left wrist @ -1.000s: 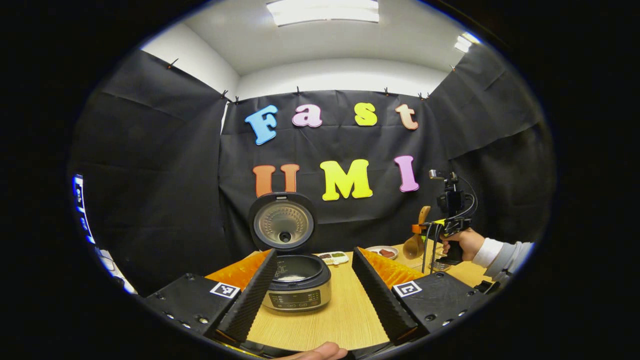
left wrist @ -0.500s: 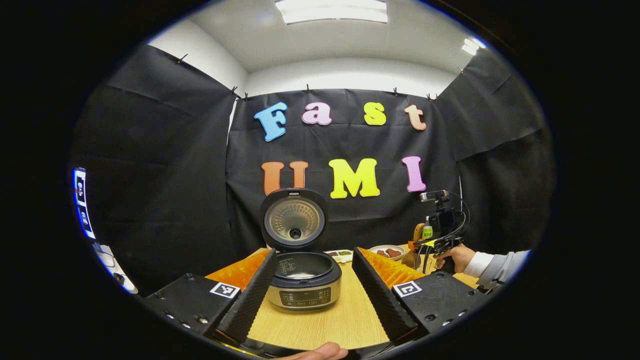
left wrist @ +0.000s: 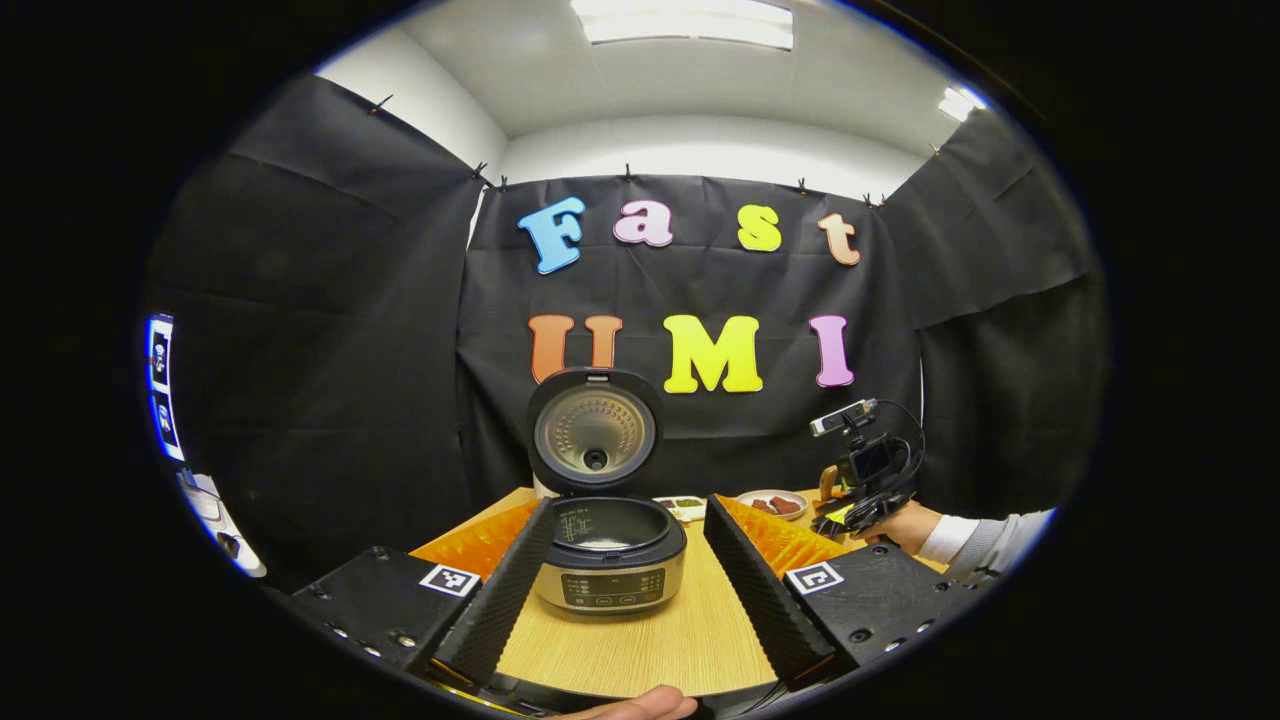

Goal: Close the left gripper, press the button to open the rice cooker; take a wooden spoon from the chopstick holder with the right hand, scoop a spoonful of rice and pour it into the rice cooker, then put the wooden spoon back into the chopstick holder.

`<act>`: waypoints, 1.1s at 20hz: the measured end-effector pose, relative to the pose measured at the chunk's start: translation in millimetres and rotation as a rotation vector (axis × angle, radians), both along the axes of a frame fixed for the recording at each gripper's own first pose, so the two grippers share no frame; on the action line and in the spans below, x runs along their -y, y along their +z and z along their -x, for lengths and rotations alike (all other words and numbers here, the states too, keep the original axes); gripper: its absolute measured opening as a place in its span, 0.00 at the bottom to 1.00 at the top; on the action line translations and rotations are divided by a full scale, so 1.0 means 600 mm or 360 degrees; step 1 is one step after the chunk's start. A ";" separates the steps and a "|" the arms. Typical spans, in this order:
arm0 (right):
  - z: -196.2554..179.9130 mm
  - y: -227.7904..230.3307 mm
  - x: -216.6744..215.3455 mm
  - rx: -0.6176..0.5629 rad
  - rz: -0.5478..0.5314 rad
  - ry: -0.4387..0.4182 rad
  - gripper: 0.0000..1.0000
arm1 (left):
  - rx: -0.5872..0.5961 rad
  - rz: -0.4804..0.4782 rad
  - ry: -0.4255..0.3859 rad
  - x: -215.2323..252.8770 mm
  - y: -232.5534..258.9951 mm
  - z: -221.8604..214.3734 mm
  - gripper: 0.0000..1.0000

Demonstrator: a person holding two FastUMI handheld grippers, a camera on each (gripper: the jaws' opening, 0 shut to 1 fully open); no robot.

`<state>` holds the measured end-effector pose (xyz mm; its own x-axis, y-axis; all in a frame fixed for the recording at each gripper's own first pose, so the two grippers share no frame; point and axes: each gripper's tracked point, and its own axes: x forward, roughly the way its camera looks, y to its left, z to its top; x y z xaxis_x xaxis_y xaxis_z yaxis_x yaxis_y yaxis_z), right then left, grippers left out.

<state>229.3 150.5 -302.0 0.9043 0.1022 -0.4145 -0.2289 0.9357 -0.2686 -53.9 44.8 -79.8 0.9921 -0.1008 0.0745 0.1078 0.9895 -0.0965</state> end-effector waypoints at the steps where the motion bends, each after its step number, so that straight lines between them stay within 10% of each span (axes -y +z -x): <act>1: 0.007 -0.013 -0.013 -0.0052 -0.0047 0.0021 0.15 | -0.0004 -0.0010 0.0005 -0.001 -0.003 -0.002 0.96; 22: 0.024 -0.011 -0.050 -0.0625 -0.1474 -0.0191 0.10 | -0.0070 -0.0072 -0.0019 0.002 -0.034 0.001 0.96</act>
